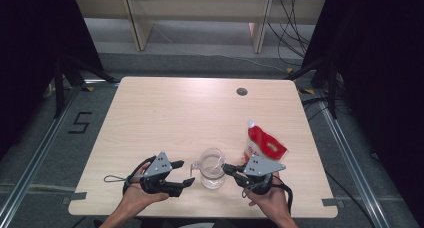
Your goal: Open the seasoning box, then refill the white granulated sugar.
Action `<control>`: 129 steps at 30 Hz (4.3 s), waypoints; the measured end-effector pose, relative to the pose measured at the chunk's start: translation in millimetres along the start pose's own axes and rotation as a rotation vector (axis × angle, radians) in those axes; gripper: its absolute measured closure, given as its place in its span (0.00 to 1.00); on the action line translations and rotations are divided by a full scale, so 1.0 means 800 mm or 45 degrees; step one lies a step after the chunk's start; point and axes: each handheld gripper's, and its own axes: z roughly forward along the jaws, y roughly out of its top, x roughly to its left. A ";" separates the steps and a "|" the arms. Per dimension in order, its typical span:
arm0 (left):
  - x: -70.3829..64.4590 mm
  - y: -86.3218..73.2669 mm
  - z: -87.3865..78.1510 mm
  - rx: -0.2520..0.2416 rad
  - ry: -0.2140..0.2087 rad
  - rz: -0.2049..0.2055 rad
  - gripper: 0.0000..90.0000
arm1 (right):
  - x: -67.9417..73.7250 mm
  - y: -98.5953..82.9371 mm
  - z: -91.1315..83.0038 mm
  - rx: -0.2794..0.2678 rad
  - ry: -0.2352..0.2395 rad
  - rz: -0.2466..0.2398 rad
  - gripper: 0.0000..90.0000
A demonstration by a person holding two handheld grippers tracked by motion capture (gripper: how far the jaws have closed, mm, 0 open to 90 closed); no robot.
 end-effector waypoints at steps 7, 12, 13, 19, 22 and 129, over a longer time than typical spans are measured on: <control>0.009 -0.025 -0.006 0.036 0.073 -0.046 0.27 | 0.004 0.009 0.004 -0.014 0.015 0.004 0.98; 0.013 -0.034 -0.006 0.027 0.078 -0.076 0.25 | 0.009 0.016 0.010 -0.050 0.032 -0.023 0.98; 0.013 -0.035 -0.007 0.059 0.088 -0.064 0.24 | 0.010 0.017 0.011 -0.045 0.033 -0.030 0.98; 0.010 -0.037 -0.003 0.078 0.067 -0.052 0.24 | 0.014 0.023 0.014 -0.045 0.054 -0.044 0.98; 0.012 -0.038 -0.003 0.070 0.053 -0.054 0.24 | 0.015 0.025 0.017 -0.048 0.058 -0.047 0.98; 0.019 -0.048 -0.007 0.034 0.055 -0.143 0.17 | -0.051 -0.086 -0.114 -0.038 -0.400 0.309 0.25</control>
